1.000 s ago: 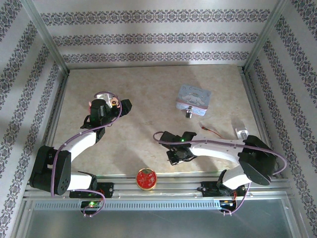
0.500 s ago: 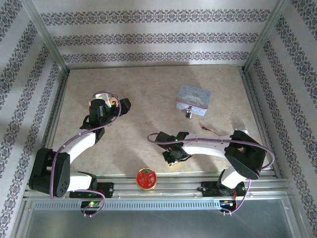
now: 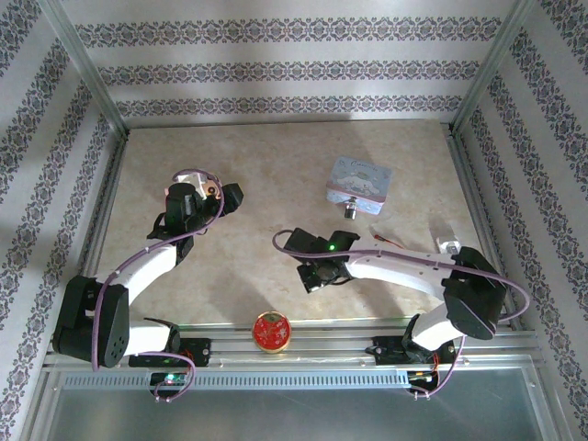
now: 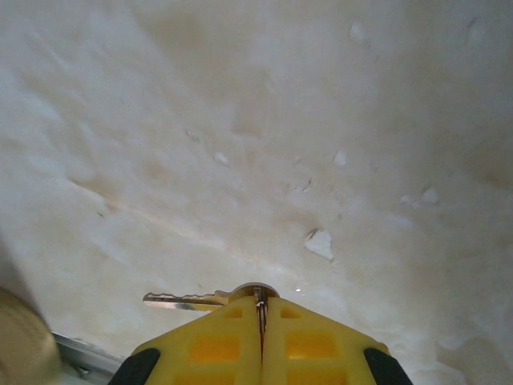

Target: Unlock a padlock with a key

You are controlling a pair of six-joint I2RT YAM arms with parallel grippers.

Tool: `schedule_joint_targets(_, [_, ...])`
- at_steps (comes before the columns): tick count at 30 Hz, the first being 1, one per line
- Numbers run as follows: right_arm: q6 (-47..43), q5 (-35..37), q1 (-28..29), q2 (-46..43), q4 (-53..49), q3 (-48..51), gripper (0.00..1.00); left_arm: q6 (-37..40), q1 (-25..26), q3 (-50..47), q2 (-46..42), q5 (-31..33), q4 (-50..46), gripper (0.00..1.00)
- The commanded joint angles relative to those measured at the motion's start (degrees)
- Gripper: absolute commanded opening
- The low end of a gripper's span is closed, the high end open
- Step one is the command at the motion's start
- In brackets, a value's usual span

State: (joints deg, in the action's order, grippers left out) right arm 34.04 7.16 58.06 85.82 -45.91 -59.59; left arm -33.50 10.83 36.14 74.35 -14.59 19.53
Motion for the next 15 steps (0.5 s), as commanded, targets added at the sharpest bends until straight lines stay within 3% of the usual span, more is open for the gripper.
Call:
schedule_joint_targets(1, [-1.1, 4.3, -1.7, -2.2, -5.2, -3.9, 0.00, -1.8, 0.7, 2.2, -0.9, -5.7, -1.8, 1.00])
schedule_joint_targets(5, [0.3, 3.3, -5.7, -4.8, -3.8, -5.8, 0.00, -3.4, 1.9, 1.6, -0.9, -11.2, -1.8, 0.89])
schedule_joint_targets(8, [1.3, -3.1, -10.0, -7.3, 2.8, -4.1, 0.00, -0.5, 5.7, -1.3, -2.3, -16.3, 4.1, 0.88])
schedule_joint_targets(12, [1.5, -14.8, -16.3, -10.1, 10.5, -1.4, 0.00, 14.0, 12.2, -4.8, -7.8, -22.1, 8.6, 0.85])
schedule_joint_targets(15, [0.5, -21.3, -20.5, -10.8, 10.6, -1.8, 0.00, 24.4, 13.8, -5.3, -9.7, -25.7, 8.6, 0.83])
